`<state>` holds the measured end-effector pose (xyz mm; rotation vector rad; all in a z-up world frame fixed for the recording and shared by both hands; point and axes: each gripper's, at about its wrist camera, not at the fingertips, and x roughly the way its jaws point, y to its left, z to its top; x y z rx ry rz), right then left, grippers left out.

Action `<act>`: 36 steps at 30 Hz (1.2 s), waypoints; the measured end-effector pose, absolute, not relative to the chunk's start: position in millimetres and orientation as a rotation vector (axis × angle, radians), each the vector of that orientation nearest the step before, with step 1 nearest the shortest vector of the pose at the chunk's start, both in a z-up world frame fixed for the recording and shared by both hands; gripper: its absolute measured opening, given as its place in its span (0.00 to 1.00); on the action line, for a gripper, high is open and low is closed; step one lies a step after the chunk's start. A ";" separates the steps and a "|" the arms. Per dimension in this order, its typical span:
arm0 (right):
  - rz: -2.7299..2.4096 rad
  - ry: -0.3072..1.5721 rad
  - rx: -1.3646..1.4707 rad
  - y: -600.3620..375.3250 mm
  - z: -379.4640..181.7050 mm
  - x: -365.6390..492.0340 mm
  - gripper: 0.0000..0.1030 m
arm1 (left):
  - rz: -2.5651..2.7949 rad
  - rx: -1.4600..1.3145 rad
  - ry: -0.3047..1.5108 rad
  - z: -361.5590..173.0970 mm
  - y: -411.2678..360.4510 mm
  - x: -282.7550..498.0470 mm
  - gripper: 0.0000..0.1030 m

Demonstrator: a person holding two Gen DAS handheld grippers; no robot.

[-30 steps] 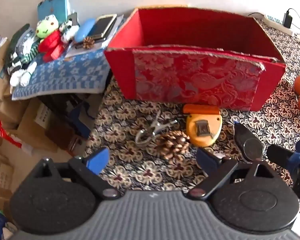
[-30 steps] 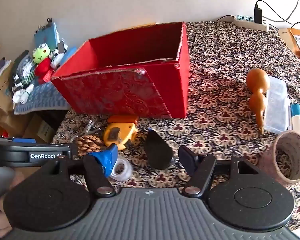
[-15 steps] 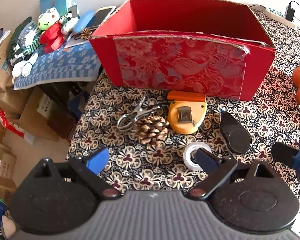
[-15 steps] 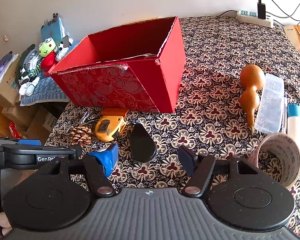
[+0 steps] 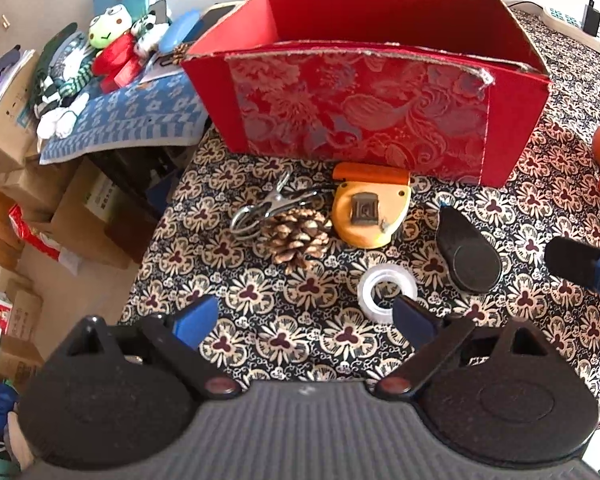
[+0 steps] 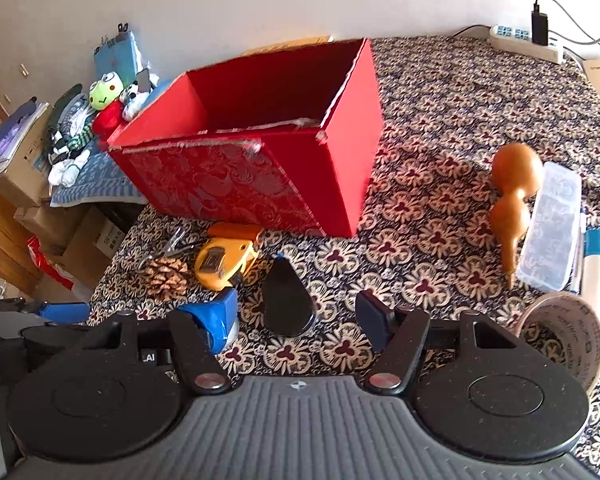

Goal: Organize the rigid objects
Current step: 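Move the right gripper toward the brown pine cone beside the box, then close the right gripper on the brown pine cone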

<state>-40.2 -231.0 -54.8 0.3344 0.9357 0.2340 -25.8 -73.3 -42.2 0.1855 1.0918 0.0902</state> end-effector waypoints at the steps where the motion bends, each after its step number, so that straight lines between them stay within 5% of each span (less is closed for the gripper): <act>1: 0.239 0.941 0.338 -229.2 -56.1 -40.3 0.49 | 0.092 0.185 1.097 -43.2 -72.0 -25.5 0.91; 36: 0.057 1.004 0.484 -165.2 -61.6 2.9 0.32 | -0.307 0.274 1.074 -47.4 8.1 52.5 0.91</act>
